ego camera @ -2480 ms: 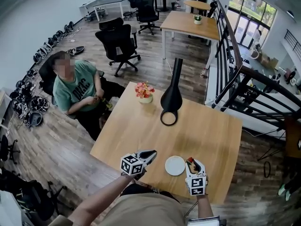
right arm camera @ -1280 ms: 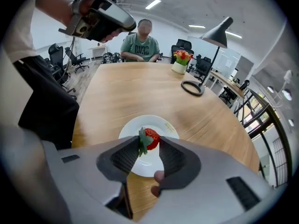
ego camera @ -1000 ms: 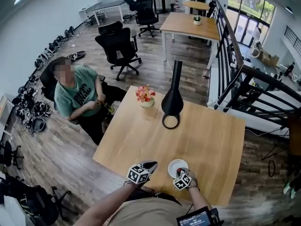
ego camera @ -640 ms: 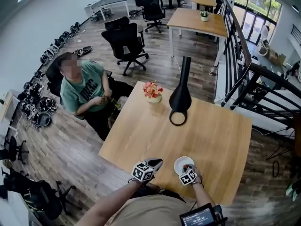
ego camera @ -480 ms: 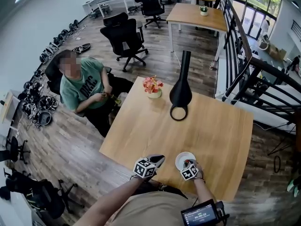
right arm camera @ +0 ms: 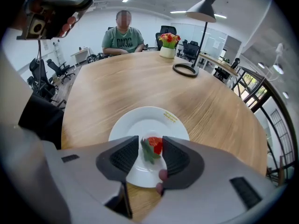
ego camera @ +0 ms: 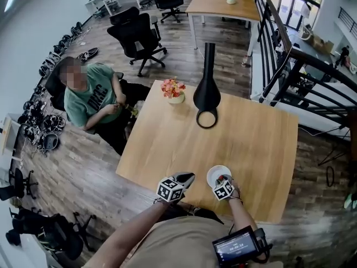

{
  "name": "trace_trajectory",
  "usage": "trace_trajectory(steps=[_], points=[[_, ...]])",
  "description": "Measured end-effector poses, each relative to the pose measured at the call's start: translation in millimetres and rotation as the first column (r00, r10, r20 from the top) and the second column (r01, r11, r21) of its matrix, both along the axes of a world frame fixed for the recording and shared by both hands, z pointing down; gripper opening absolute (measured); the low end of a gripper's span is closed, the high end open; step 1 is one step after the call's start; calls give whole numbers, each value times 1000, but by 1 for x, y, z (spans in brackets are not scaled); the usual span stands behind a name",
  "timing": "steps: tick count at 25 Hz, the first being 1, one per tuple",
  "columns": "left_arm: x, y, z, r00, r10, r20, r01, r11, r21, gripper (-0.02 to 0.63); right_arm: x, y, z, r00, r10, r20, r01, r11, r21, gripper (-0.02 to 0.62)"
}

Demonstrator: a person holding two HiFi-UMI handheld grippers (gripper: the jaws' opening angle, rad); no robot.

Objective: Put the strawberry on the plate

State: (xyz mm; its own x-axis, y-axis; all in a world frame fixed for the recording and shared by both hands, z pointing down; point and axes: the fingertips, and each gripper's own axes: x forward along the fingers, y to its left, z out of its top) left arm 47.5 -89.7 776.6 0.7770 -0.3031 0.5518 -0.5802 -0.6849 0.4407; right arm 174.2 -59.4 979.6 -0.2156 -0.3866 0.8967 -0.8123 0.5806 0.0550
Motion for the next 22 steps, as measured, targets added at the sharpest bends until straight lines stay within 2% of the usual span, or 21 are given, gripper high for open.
trace_trajectory(steps=[3,7,11,13,15,18,22], points=[[-1,4,1,1000,-4,-4,4,1000,-10,5,0,2,-12,999,14,29,-15,1000,20,176],[0,1,-10,999,-20,-47,20,1000,-7,6,2,-6,-46,996,56,74,-64,992,109,198],[6,-5,-37,994,-24,-104,30,998,49,5,10,-20,-113,982,112,149,-147,956,252,198],[14,-6,-58,993,15,-121,-2,994,108,6,18,-29,-156,967,140,215,-208,919,335,197],[22,-7,-81,988,51,-146,-27,986,162,5,27,-36,-201,940,161,301,-281,866,414,196],[29,-13,-118,978,62,-199,-15,973,229,5,44,-40,-273,900,174,400,-376,773,511,196],[32,-26,-164,966,54,-252,25,954,300,6,67,-36,-357,860,174,479,-467,645,605,196]])
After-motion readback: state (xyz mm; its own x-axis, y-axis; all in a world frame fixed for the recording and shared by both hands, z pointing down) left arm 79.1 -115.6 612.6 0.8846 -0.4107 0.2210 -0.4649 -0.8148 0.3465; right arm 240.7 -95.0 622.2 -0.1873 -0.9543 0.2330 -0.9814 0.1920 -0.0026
